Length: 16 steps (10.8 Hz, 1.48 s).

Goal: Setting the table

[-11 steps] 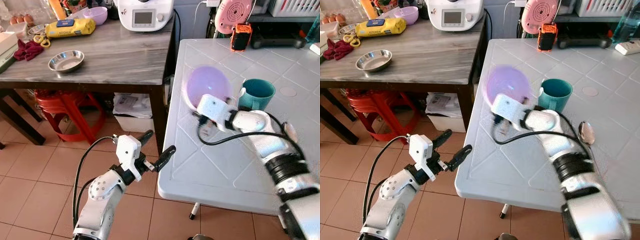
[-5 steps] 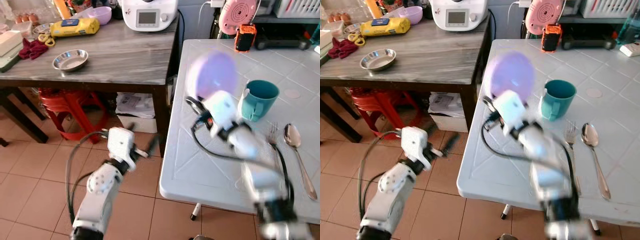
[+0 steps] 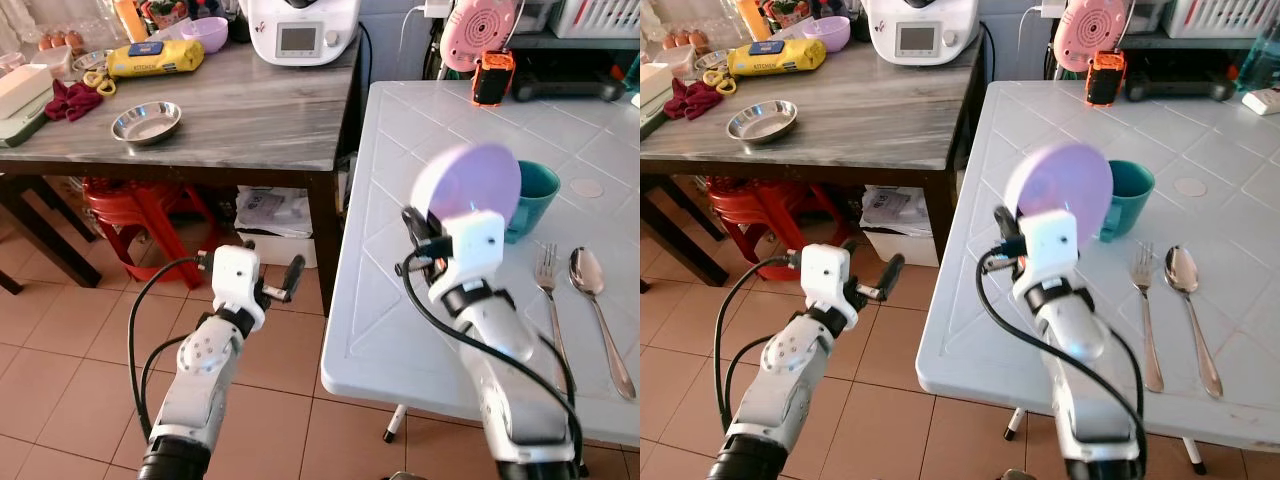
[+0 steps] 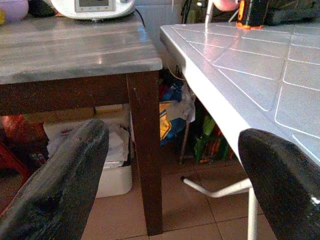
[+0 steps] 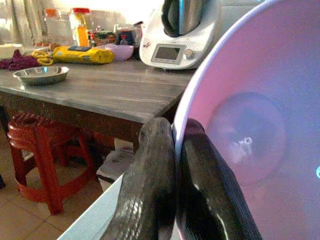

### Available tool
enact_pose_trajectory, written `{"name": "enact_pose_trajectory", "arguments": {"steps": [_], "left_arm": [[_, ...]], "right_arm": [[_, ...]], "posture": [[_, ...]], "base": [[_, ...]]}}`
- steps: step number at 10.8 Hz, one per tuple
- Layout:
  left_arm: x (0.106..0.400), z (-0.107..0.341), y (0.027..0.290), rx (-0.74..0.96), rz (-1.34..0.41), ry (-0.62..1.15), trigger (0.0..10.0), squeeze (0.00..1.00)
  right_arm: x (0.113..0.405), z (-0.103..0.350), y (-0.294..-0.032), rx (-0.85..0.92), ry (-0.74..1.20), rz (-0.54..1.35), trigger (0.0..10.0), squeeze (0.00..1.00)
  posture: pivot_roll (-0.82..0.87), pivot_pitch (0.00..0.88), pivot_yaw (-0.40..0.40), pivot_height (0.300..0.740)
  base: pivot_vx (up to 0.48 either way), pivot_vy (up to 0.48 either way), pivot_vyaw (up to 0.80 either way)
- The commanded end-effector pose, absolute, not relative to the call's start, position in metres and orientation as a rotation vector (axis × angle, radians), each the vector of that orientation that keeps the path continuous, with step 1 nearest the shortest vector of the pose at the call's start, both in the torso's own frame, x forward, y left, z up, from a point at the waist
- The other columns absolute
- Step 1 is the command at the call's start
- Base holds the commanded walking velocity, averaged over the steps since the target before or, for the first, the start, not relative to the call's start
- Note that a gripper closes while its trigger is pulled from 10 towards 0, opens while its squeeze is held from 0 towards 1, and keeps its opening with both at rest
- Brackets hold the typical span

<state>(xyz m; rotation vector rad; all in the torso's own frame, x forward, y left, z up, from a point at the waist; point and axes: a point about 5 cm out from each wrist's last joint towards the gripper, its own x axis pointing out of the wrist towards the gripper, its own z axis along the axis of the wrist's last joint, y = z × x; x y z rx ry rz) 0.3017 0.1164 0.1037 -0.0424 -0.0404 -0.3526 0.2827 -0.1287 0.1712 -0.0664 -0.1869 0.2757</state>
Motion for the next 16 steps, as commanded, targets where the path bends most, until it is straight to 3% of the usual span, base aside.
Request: {"name": "enact_pose_trajectory", "arguments": {"steps": [1,11,16], "left_arm": [[0.303,0.100,0.122,-0.040,-0.323,-0.012,10.0,0.00],[0.300,0.092,0.119,-0.034,-0.333,0.042,10.0,0.00],[0.300,0.090,0.117,-0.017,-0.330,0.045,10.0,0.00]], "right_arm": [[0.280,0.173,-0.130,-0.042,-0.192,0.250,10.0,0.00],[0.278,0.161,-0.128,0.006,-0.124,0.216,10.0,0.00],[0.281,0.163,-0.131,0.023,-0.120,0.204,10.0,0.00]], "posture": [[-0.14,0.079,0.122,0.740],[-0.14,0.095,0.124,0.740],[-0.14,0.095,0.120,0.740]], "base": [[0.000,0.000,0.00],[0.000,0.000,0.00],[0.000,0.269,0.00]]}}
